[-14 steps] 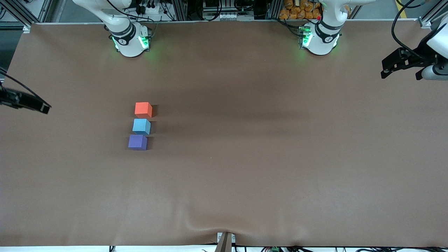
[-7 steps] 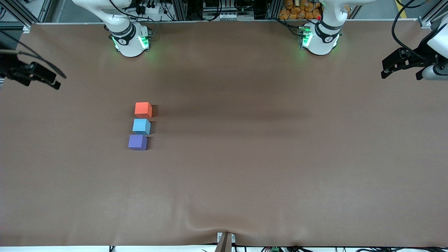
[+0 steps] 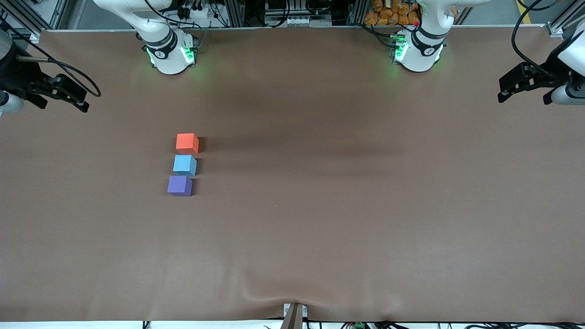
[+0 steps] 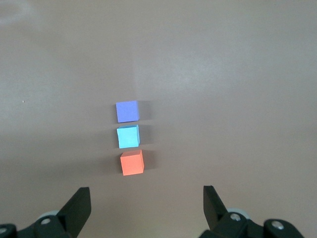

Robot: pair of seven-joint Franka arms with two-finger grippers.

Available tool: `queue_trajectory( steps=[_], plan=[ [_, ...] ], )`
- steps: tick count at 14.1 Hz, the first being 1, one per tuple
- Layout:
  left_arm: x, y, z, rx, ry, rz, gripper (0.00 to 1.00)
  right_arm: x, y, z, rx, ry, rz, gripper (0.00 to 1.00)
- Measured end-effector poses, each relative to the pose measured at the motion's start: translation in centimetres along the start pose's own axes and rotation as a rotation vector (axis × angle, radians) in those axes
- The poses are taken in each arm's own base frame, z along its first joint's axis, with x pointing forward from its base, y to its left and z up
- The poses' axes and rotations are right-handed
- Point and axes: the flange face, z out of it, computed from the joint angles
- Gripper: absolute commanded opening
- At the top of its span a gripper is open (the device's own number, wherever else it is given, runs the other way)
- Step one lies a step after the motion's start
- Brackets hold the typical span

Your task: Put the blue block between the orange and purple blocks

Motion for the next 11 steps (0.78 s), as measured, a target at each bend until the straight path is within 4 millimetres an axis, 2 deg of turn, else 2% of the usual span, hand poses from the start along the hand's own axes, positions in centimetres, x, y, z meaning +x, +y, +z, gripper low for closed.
queue_trajectory(
  steps=[11],
  plan=[
    [0.0, 0.0, 0.01, 0.0, 0.0, 0.0, 1.0, 0.25, 0.72, 0.1, -0.003, 0.0, -0.081, 1.0]
  ],
)
